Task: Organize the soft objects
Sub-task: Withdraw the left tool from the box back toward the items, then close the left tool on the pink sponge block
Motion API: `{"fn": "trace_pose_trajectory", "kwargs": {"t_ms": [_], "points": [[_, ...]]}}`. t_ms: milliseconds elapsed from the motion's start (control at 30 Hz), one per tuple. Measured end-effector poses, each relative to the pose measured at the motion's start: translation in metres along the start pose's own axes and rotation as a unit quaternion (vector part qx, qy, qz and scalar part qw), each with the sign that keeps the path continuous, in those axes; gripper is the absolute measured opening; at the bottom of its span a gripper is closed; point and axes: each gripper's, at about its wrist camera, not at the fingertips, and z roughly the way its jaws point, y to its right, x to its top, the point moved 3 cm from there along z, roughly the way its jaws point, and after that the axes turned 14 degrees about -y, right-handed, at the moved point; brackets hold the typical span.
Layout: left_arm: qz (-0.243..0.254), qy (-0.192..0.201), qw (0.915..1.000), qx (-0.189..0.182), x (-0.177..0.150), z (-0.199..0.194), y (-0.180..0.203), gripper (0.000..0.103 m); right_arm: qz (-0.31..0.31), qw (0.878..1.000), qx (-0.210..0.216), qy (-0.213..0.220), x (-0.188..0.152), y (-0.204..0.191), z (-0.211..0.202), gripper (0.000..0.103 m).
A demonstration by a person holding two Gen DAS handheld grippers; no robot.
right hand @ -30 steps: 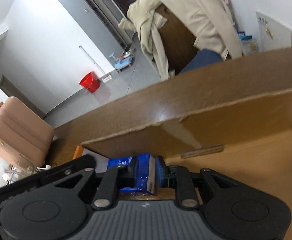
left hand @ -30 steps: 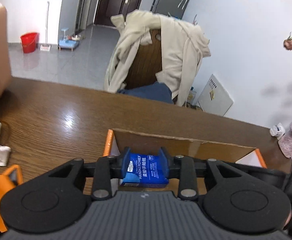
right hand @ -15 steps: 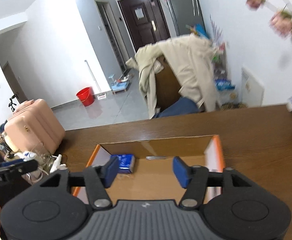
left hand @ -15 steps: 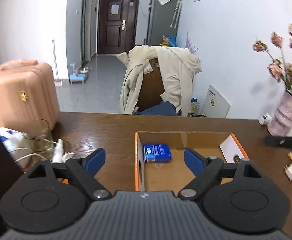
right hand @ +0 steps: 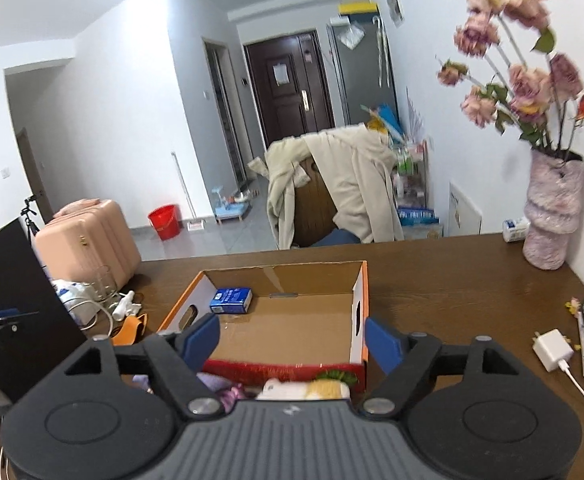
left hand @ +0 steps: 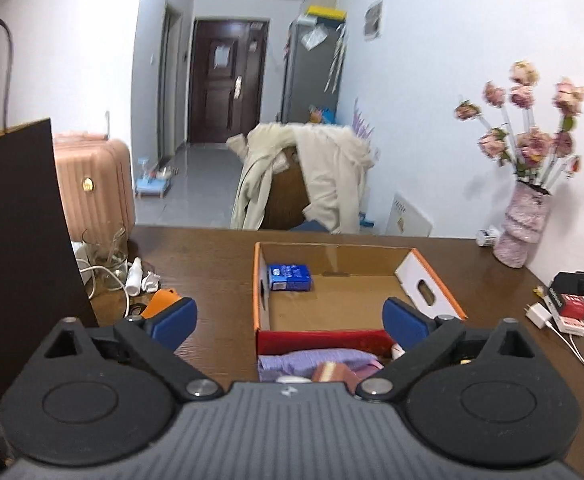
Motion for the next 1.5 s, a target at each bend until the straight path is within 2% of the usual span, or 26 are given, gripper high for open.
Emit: {"fn": "trace_pose_trajectory", "kwargs": {"t_ms": [67,167,267,333,400,533,667,800,967,1233,1367,1500], "points": [[0.022,0.028,0.9993,0.014,-0.022,-0.012,0.006,0.103,-0.019,1.000,-0.004,0.011,-0.020,-0.005,-0.014,0.084],[0.026,0.068,0.9968,0.032,-0.059,-0.031,0.012,0.103,-0.064,0.997,-0.024,0.039,-0.056,-0.018,-0.031,0.087],[0.022,0.095,0.9950,0.020,-0.099,-0.051,0.016,0.103,-0.075,0.995,-0.029,0.068,-0.094,-0.029,-0.043,0.089],[0.029,0.113,0.9930,0.018,-0.123,-0.064,0.018,0.103,-0.074,0.993,-0.020,0.086,-0.122,-0.038,-0.050,0.094],[0.022,0.123,0.9917,0.030,-0.147,-0.074,0.018,0.103,-0.080,0.992,-0.019,0.094,-0.149,-0.049,-0.054,0.094],[0.057,0.129,0.9891,0.044,-0.188,-0.082,0.025,0.103,-0.093,0.990,-0.050,0.096,-0.202,-0.069,-0.056,0.094],[0.076,0.124,0.9888,0.031,-0.195,-0.082,0.032,0.103,-0.081,0.993,-0.028,0.078,-0.237,-0.079,-0.056,0.094],[0.066,0.127,0.9893,0.028,-0.193,-0.080,0.032,0.103,-0.093,0.993,-0.030,0.064,-0.242,-0.088,-0.051,0.094],[0.071,0.102,0.9920,0.019,-0.199,-0.063,0.035,0.103,-0.085,0.994,-0.021,0.061,-0.247,-0.088,-0.048,0.094],[0.044,0.017,0.9988,0.007,-0.206,-0.003,0.035,0.103,-0.060,0.998,-0.014,0.027,-0.253,-0.076,-0.016,0.093],[0.038,0.001,0.9993,0.005,-0.194,0.020,0.033,0.103,-0.055,0.998,-0.003,0.015,-0.250,-0.071,0.001,0.089],[0.010,-0.005,0.9999,0.002,-0.175,0.046,0.025,0.102,-0.052,0.999,0.001,0.013,-0.232,-0.066,0.020,0.083]]}}
